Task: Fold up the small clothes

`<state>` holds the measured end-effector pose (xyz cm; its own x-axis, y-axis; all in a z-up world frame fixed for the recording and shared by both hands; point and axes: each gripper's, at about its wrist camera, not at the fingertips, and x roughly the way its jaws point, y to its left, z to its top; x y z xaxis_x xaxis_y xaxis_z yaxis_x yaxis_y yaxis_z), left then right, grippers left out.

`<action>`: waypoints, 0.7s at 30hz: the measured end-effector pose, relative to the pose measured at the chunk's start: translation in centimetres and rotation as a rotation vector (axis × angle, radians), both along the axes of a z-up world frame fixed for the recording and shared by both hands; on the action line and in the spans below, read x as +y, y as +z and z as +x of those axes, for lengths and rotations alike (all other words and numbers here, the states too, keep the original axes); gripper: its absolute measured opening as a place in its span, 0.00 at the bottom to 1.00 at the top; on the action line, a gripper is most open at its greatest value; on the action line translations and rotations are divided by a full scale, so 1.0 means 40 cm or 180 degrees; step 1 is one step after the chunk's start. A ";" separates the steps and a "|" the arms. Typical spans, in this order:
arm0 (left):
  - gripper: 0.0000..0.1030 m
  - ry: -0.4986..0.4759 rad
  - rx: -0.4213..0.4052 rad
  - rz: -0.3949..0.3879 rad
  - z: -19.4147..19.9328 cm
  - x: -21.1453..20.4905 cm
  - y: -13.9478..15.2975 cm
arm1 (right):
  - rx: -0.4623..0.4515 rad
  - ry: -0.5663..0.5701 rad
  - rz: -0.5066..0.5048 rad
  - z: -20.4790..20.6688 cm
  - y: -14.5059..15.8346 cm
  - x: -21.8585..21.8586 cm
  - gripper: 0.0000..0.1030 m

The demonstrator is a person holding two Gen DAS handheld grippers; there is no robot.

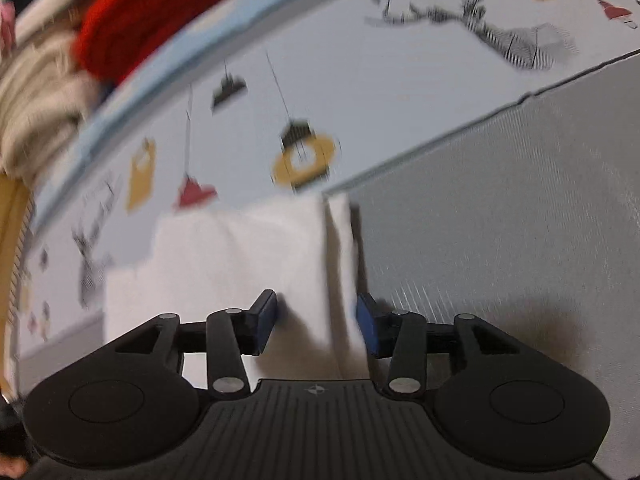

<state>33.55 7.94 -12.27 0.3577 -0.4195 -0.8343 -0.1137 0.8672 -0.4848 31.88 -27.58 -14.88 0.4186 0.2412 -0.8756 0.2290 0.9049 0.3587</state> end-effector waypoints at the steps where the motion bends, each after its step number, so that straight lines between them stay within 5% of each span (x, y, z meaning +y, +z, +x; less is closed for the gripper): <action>1: 0.64 0.0011 0.0014 -0.0014 0.002 -0.003 -0.007 | 0.0011 0.0020 -0.0039 0.000 -0.005 0.005 0.48; 10: 0.60 -0.0005 -0.0133 -0.0014 0.024 -0.045 -0.020 | -0.0067 0.0104 -0.0096 0.013 -0.019 0.027 0.41; 13: 0.49 -0.0087 -0.0220 0.0147 0.032 -0.066 -0.014 | -0.0115 0.0145 -0.0128 0.016 -0.017 0.036 0.30; 15: 0.33 -0.0163 -0.0324 0.0229 0.033 -0.077 0.007 | -0.0185 0.0157 -0.0177 0.018 -0.012 0.043 0.22; 21: 0.30 -0.0119 -0.0862 0.0465 0.038 -0.048 0.113 | -0.0726 0.0195 -0.0041 0.045 0.052 0.085 0.15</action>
<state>35.07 6.00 -7.74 0.5618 -0.3193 -0.7631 0.0359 0.9310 -0.3632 33.66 -24.19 -12.82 0.5909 0.2618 -0.7631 0.0877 0.9195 0.3833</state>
